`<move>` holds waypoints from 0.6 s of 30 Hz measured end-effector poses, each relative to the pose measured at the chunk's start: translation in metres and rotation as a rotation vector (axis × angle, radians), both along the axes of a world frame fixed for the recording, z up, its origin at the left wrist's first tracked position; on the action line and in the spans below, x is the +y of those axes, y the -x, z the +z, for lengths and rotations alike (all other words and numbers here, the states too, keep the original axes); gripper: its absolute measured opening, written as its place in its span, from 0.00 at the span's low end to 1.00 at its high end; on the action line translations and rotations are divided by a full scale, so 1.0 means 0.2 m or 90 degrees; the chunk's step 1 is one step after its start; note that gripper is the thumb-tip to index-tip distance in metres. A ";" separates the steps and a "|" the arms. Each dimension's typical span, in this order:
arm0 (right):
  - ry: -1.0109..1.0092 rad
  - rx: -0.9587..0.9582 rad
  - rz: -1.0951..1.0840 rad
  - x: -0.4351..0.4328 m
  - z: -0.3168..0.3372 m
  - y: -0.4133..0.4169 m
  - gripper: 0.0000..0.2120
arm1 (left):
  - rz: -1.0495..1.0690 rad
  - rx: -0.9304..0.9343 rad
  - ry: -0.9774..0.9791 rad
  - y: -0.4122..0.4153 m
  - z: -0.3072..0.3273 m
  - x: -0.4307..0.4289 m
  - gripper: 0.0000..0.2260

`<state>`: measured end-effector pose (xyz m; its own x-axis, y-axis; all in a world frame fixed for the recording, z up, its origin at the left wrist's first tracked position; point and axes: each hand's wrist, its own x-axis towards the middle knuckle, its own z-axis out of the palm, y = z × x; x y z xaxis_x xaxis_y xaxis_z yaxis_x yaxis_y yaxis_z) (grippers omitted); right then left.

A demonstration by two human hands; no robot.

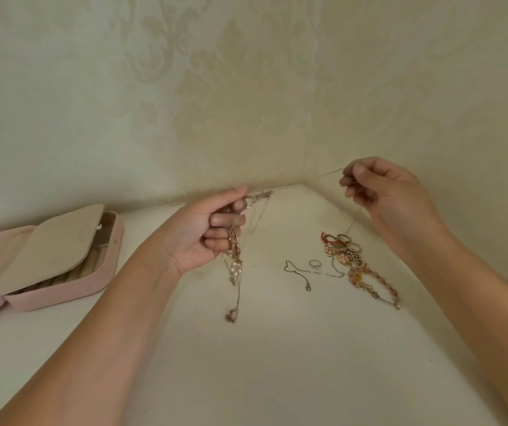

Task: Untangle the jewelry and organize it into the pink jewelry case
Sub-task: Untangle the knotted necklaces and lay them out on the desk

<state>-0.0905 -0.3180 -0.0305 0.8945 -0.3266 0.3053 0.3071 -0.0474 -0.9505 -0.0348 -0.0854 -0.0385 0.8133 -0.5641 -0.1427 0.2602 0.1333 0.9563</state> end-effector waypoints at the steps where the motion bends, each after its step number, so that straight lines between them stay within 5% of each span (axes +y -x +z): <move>1: -0.022 -0.010 -0.020 0.00 0.00 0.00 0.12 | 0.012 -0.010 -0.036 -0.01 -0.01 -0.01 0.10; 4: -0.047 -0.014 -0.075 0.01 0.00 0.00 0.12 | 0.048 -0.022 -0.064 -0.01 -0.02 -0.02 0.10; 9: -0.030 0.043 -0.129 0.00 0.00 -0.01 0.13 | -0.028 0.016 0.060 0.04 0.00 -0.02 0.11; 15: 0.249 0.255 -0.042 0.00 -0.08 -0.03 0.06 | -0.069 0.000 0.027 0.08 0.01 -0.04 0.13; 18: 0.218 0.230 0.082 0.08 -0.07 0.00 0.06 | -0.087 0.024 0.046 0.07 0.00 -0.05 0.13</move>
<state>-0.0906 -0.3012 -0.0440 0.9891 -0.1415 0.0394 -0.0140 -0.3580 -0.9336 -0.0488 -0.0956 -0.0392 0.7228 -0.6794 -0.1265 0.3166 0.1628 0.9345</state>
